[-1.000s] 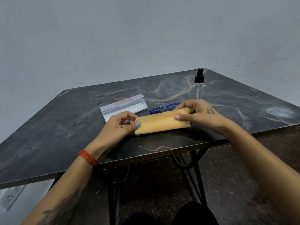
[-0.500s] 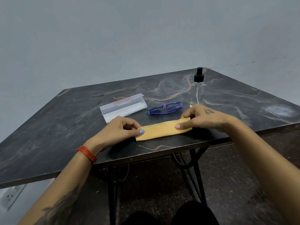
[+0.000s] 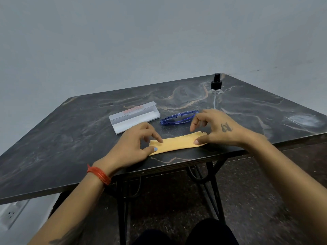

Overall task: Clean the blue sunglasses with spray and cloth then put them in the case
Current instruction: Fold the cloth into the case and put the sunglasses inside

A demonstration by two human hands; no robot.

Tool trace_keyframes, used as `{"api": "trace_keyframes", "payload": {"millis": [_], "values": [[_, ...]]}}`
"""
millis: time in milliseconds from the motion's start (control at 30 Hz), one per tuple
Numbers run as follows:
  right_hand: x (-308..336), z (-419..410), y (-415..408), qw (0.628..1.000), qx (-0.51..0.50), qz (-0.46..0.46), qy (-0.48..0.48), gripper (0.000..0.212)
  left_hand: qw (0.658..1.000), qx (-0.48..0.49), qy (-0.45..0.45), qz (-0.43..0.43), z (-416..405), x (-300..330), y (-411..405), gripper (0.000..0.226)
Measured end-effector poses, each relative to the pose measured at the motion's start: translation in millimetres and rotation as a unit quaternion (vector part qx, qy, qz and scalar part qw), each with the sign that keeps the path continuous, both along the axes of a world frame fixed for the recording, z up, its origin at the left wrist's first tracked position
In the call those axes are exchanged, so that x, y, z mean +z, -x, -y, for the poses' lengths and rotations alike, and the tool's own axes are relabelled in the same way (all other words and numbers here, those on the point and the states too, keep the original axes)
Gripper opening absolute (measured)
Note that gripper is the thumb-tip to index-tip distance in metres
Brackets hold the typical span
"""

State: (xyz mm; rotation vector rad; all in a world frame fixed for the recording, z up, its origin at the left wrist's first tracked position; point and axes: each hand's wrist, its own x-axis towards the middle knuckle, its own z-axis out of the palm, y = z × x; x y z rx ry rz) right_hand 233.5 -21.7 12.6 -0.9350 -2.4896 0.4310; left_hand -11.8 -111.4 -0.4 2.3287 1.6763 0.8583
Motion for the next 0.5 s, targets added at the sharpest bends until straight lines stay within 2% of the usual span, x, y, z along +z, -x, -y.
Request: {"api": "trace_keyframes", "payload": {"millis": [100, 167, 233, 367, 500], "values": [[-0.1, 2.4, -4.0, 0.999, 0.033, 0.019, -0.005, 0.016, 0.999, -0.01, -0.013, -0.038, 2.2, -3.0, -2.3, 0.004], [-2.0, 1.8, -7.9, 0.998, 0.051, 0.039, 0.022, 0.016, 0.999, 0.001, -0.01, -0.035, 3.8, -3.6, -1.4, 0.017], [-4.1, 0.2, -10.7, 0.997, 0.058, 0.024, 0.051, 0.012, 0.999, -0.004, -0.007, -0.034, 3.6, -3.4, -1.3, 0.018], [-7.0, -4.7, -8.8, 0.998, 0.034, 0.018, 0.048, 0.003, 1.0, 0.008, 0.012, 0.017, 0.6, -0.6, -1.5, 0.001], [-6.5, -10.9, -1.7, 0.999, 0.009, 0.011, 0.04, 0.006, 0.995, 0.035, 0.074, 0.05, -10.1, 4.5, 3.9, 0.007]]}}
